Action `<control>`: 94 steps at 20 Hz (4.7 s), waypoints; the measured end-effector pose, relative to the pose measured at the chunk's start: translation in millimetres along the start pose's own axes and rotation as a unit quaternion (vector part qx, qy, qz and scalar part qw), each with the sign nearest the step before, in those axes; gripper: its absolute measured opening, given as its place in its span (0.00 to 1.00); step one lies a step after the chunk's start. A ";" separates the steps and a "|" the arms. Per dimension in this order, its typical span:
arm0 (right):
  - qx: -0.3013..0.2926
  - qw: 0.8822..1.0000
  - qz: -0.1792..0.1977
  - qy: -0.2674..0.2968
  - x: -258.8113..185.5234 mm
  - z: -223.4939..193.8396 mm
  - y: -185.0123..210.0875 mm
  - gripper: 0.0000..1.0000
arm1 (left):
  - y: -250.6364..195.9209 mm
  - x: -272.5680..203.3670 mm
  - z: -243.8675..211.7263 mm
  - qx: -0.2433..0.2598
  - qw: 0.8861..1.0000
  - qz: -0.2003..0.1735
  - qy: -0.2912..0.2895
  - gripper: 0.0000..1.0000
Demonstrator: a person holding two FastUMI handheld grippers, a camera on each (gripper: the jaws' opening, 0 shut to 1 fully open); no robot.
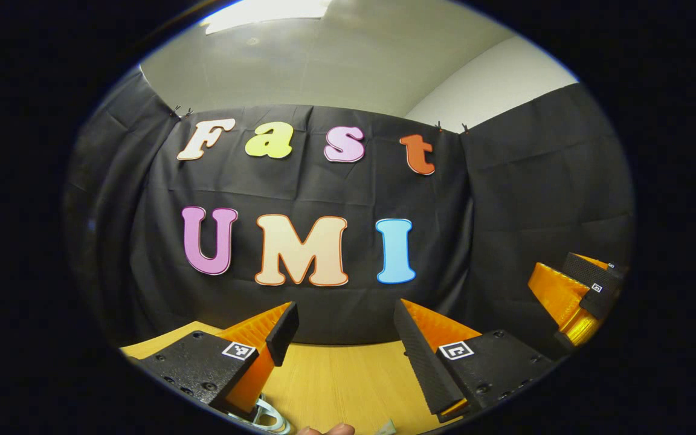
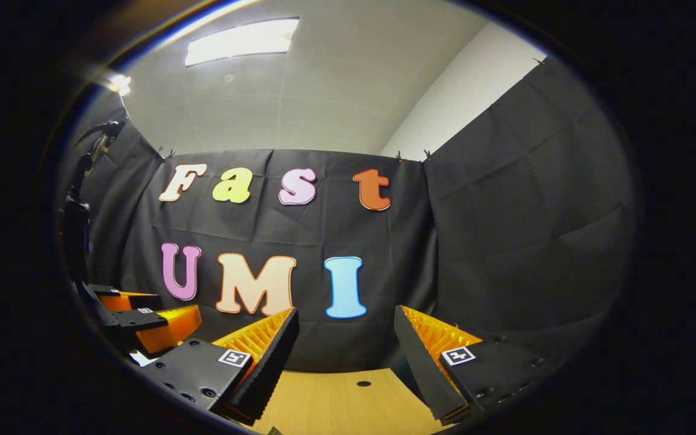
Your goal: First open the suitcase, pack the skin care products into it, and then close the suitcase.
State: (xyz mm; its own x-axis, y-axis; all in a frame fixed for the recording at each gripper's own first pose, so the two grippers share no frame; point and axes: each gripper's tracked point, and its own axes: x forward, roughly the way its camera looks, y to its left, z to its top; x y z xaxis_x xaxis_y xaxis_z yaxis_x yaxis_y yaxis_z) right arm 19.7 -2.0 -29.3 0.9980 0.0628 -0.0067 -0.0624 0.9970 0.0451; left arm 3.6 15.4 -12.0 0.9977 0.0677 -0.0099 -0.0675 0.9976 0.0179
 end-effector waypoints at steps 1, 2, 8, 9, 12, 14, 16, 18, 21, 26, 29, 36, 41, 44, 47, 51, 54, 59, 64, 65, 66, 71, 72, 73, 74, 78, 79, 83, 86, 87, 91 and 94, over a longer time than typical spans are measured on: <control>0.002 1.000 0.008 0.004 4.1 -7.8 -0.6 0.98 | 1.4 -1.0 -5.7 0.004 1.000 0.004 0.005 0.94; 0.003 1.000 0.015 0.011 8.9 -18.5 -2.2 0.98 | 4.3 -2.2 -13.7 0.008 1.000 0.008 0.016 0.94; 0.004 0.998 0.028 0.062 24.5 -73.8 -12.7 1.00 | 47.6 -21.6 -84.2 0.031 0.991 0.059 0.112 0.96; 0.002 0.998 0.025 0.060 27.9 -74.9 -12.1 0.98 | 53.3 -23.6 -97.8 0.027 0.990 0.060 0.128 0.96; 0.009 0.997 0.020 0.070 32.2 -83.2 0.2 0.98 | 76.4 -27.7 -133.6 0.014 0.982 0.071 0.175 0.97; -0.005 0.997 0.012 0.071 36.4 -87.0 3.9 0.98 | 87.2 -27.2 -153.9 -0.001 0.976 0.078 0.203 0.97; -0.008 0.996 0.014 0.087 35.5 -97.6 13.0 0.99 | 92.3 -29.8 -181.8 -0.005 0.968 0.073 0.240 0.97; -0.017 0.995 0.010 0.099 33.8 -105.0 14.5 0.99 | 96.1 -34.0 -211.6 -0.002 0.957 0.069 0.283 0.95; -0.035 0.992 0.004 0.119 30.3 -113.8 11.7 0.99 | 92.1 -41.7 -249.0 -0.017 0.941 0.057 0.333 0.95; -0.055 0.987 -0.014 0.150 23.5 -126.8 -3.4 0.99 | 98.3 -43.9 -292.2 -0.015 0.918 0.055 0.391 0.95; -0.068 0.985 -0.020 0.158 20.2 -125.8 -7.2 0.99 | 98.1 -45.2 -315.3 -0.031 0.905 0.048 0.422 0.94; -0.088 0.983 -0.024 0.157 15.1 -122.7 -6.7 0.98 | 106.7 -57.9 -361.9 -0.078 0.863 0.061 0.496 0.75; -0.093 0.983 -0.031 0.156 11.3 -122.1 -10.6 0.98 | 108.6 -60.7 -380.4 -0.074 0.844 0.057 0.527 0.70; -0.096 0.983 -0.032 0.153 8.7 -120.5 -12.5 0.98 | 112.8 -62.1 -392.1 -0.059 0.835 0.059 0.544 0.64; -0.095 0.984 -0.033 0.150 4.9 -119.1 -16.4 0.98 | 114.5 -68.6 -405.2 -0.051 0.824 0.064 0.560 0.51; -0.086 0.986 -0.033 0.139 1.7 -115.2 -24.4 0.98 | 111.5 -69.5 -408.4 -0.035 0.824 0.038 0.564 0.26; -0.069 0.988 -0.020 0.137 -0.1 -118.4 -24.7 0.99 | 110.4 -67.7 -392.3 -0.001 0.822 0.022 0.569 0.13; -0.039 0.990 0.042 0.129 -5.3 -126.5 -5.7 0.98 | 123.2 -66.1 -360.6 0.002 0.825 0.050 0.562 0.03; -0.023 0.991 0.052 0.123 -3.3 -128.1 16.2 0.99 | 117.7 -56.0 -307.1 0.041 0.852 0.027 0.522 0.03; -0.015 0.991 0.055 0.120 -3.2 -125.5 27.9 0.99 | 124.0 -55.4 -297.3 0.052 0.858 0.026 0.511 0.03; -0.015 0.991 0.056 0.117 -1.7 -124.1 38.0 0.98 | 130.9 -55.5 -286.4 0.054 0.860 0.029 0.506 0.03; 0.008 0.992 0.036 0.123 -0.2 -130.0 82.3 1.00 | 180.7 -46.6 -224.1 0.000 0.879 0.009 0.477 0.03; 0.006 0.991 0.034 0.128 0.8 -132.0 90.9 0.98 | 192.0 -43.8 -214.1 0.002 0.884 0.011 0.468 0.03; 0.000 0.991 0.030 0.132 2.1 -132.4 97.9 0.98 | 207.3 -40.4 -202.4 0.005 0.888 0.007 0.459 0.03; -0.006 0.991 0.025 0.128 4.5 -127.7 104.6 0.98 | 219.0 -38.6 -192.3 0.001 0.894 0.001 0.448 0.03; -0.030 0.994 -0.006 0.107 10.5 -111.0 132.7 0.98 | 269.1 -38.4 -167.1 -0.012 0.909 -0.022 0.417 0.03; -0.034 0.994 -0.013 0.105 10.8 -111.8 142.8 0.96 | 286.7 -35.8 -162.1 -0.006 0.912 -0.024 0.409 0.03; -0.038 0.993 -0.037 0.110 5.1 -122.2 177.0 1.00 | 360.9 -38.3 -151.4 0.012 0.919 -0.005 0.394 0.02; -0.042 0.991 -0.045 0.118 0.9 -128.7 197.6 0.98 | 407.3 -38.0 -149.5 0.010 0.920 0.011 0.392 0.03; -0.046 0.990 -0.050 0.120 1.2 -130.2 200.4 0.98 | 422.2 -37.3 -148.6 0.006 0.921 0.017 0.390 0.03; -0.056 0.989 -0.060 0.124 6.2 -131.2 209.5 0.98 | 494.9 -39.7 -163.2 0.010 0.917 0.075 0.392 0.03; -0.072 0.988 -0.065 0.118 13.2 -126.5 209.8 0.98 | 551.2 -47.8 -175.7 0.043 0.908 0.121 0.399 0.02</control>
State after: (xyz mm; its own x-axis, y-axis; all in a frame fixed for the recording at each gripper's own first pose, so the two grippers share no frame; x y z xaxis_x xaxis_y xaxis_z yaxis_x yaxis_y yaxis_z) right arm 18.5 213.7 -146.3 0.9684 -0.0754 -0.2376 0.0494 0.9923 -0.1138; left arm -83.2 565.0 -177.3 0.6258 0.3104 -0.7155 -0.2496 0.9489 0.1933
